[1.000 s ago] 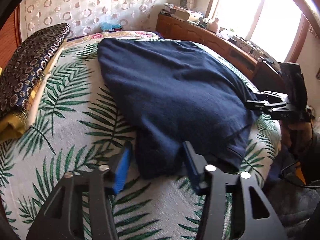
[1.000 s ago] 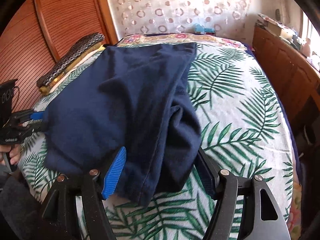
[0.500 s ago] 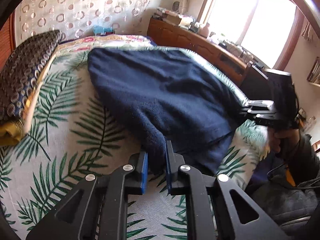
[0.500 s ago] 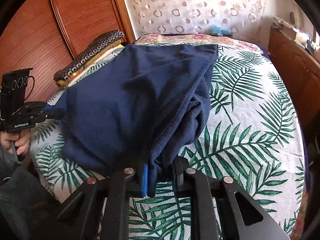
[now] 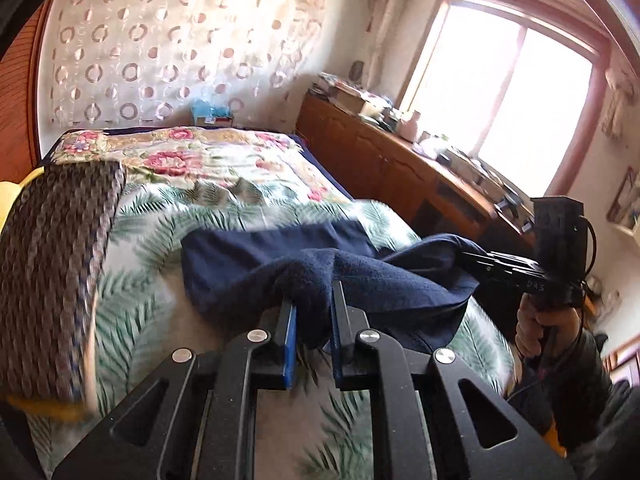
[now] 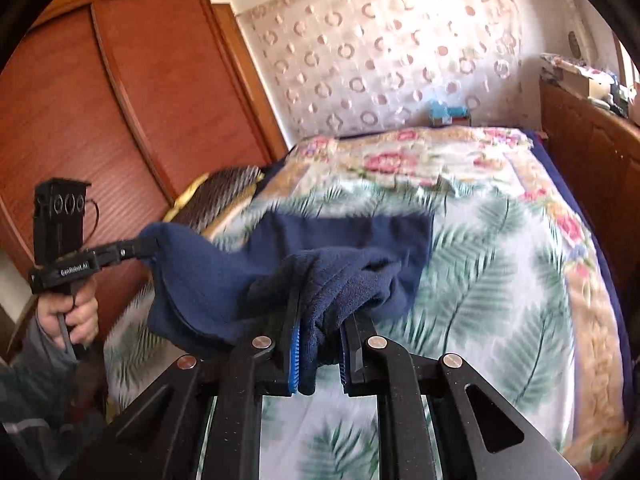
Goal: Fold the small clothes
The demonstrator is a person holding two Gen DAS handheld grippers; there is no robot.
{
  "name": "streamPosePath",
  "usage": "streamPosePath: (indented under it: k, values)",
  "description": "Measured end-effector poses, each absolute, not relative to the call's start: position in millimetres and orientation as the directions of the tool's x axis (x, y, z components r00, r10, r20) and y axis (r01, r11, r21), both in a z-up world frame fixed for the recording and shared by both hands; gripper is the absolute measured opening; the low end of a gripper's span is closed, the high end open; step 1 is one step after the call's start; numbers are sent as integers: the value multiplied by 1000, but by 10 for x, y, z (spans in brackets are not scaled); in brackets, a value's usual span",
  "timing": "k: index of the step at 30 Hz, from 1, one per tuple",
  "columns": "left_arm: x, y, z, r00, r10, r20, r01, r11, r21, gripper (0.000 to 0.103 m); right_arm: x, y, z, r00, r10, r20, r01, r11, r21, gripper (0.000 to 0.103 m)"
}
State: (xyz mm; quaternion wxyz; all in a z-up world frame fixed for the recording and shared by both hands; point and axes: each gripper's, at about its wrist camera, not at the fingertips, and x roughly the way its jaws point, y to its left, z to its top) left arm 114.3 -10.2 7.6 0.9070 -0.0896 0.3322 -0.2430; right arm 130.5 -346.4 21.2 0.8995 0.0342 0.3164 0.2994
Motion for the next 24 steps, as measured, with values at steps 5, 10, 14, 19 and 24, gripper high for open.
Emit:
streamPosePath:
  k: [5,10,14,19,24]
  values:
    - [1673,-86,18,676,-437,-594,324,900,-292,14,1904,-3321,262,634,525,-568,-487,841,234,16]
    - [2090,-50,-213,649,-376,-661,254,927,-277,14,2363,-3121,141,628,446,-638,-449,877,172,29]
    - [2255,-53,-363,627,-358,-692,231,934,-274,15,2389,-3055,216,672,406,-620,-442,891,104,57]
    - [2326,-12,-383,632,-353,-690,229,935,-269,28,2189,-3044,299,703,367,-610,-460,888,5,60]
    - [2180,59,-284,664,-357,-657,261,934,-244,67,2241,-2957,50,657,372,-656,-516,856,-31,60]
